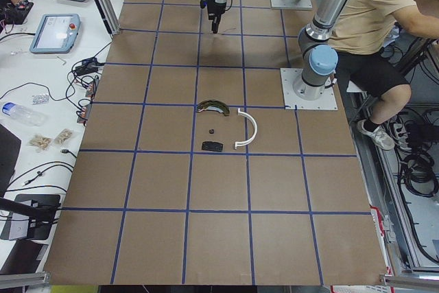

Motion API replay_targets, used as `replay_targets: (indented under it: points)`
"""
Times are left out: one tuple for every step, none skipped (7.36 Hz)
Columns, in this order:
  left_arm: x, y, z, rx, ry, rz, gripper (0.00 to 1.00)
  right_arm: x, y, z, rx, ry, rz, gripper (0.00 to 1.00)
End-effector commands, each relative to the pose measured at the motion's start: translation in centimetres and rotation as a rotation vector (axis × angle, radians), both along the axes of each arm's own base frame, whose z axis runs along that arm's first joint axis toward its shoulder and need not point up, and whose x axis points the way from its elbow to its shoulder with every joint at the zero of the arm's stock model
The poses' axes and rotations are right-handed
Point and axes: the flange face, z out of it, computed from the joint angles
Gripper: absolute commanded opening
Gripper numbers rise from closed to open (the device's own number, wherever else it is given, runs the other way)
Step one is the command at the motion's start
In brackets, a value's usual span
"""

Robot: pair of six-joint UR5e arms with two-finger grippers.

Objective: Place bearing gear from tray to pile

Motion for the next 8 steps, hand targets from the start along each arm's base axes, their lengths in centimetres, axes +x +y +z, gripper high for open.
replay_targets:
  points:
    - [-1.0,0.8,-2.4,-0.124,-0.007,-0.03,1.0,-1.4,-3.6,3.7,-0.069,-0.021,-0.044,1.0]
    - [-1.0,0.8,-2.9,-0.119,-0.007,-0.031,1.0,-3.5,-5.9,6.7,-0.072,0.001,-0.057,1.0]
    - [-1.0,0.9,-3.5,-0.072,-0.003,-0.03,1.0,-7.3,-7.6,9.7,-0.069,0.088,0.036,1.0]
    - [-1.6,0.6,-5.2,-0.02,0.003,-0.03,1.0,-11.9,-8.9,12.7,-0.068,0.117,0.065,1.0]
    - [-3.3,-0.3,-7.3,0.011,0.028,-0.049,1.0,-16.1,-9.5,15.2,-0.06,0.119,0.078,1.0]
    - [-6.7,-1.1,-9.7,0.036,0.021,-0.074,1.0,-18.8,-9.3,18.2,-0.028,0.135,0.1,1.0]
    - [-10.1,-2.0,-12.3,0.024,0.017,-0.05,1.0,-20.7,-8.1,22.9,-0.002,0.145,0.126,1.0]
    - [-13.2,-2.0,-14.9,0.061,0.017,-0.054,1.0,-21.4,-6.5,27.0,0.046,0.14,0.118,1.0]
